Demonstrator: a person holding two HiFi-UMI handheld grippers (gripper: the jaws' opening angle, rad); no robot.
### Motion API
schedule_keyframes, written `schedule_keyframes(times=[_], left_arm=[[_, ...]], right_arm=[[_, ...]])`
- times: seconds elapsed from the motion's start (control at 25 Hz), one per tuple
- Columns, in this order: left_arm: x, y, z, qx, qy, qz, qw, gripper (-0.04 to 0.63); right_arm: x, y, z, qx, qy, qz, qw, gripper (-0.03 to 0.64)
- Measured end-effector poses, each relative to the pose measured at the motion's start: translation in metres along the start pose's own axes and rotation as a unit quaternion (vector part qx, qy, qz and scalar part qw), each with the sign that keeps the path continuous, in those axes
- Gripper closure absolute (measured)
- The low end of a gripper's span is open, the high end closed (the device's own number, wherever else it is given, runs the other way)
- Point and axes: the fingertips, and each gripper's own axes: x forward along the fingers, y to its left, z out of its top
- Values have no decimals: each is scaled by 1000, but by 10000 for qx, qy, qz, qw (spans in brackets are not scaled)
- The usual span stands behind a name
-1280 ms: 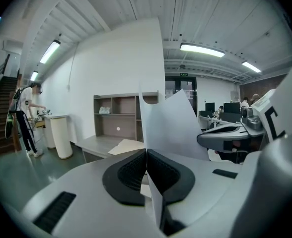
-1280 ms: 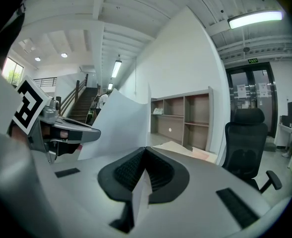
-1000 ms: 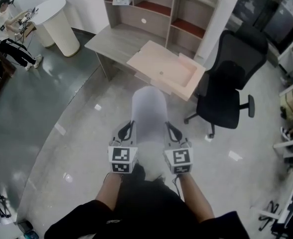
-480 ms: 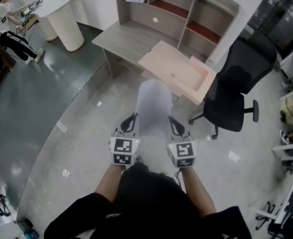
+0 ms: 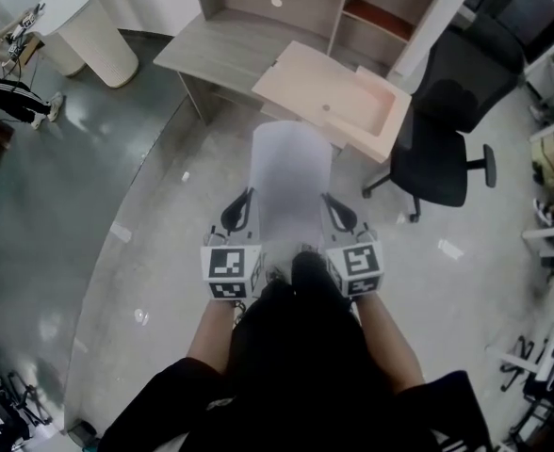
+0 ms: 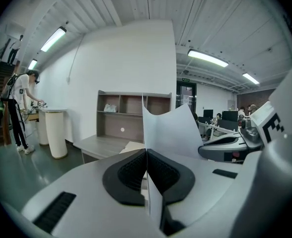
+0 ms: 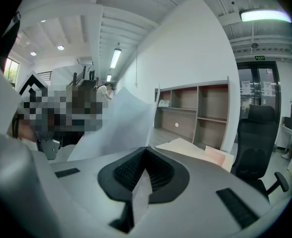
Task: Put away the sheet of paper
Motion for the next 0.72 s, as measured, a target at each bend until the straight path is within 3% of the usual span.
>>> schedule_keyframes(times=[0.4, 0.72], left_arm=[[31, 10, -4, 49, 103, 40, 9999, 549], [88, 26, 0, 56, 327, 66, 9994, 549]], right_arm=[[35, -12, 6, -81, -23, 120, 9999, 600], [79, -45, 11, -26, 117, 140, 9998, 600]])
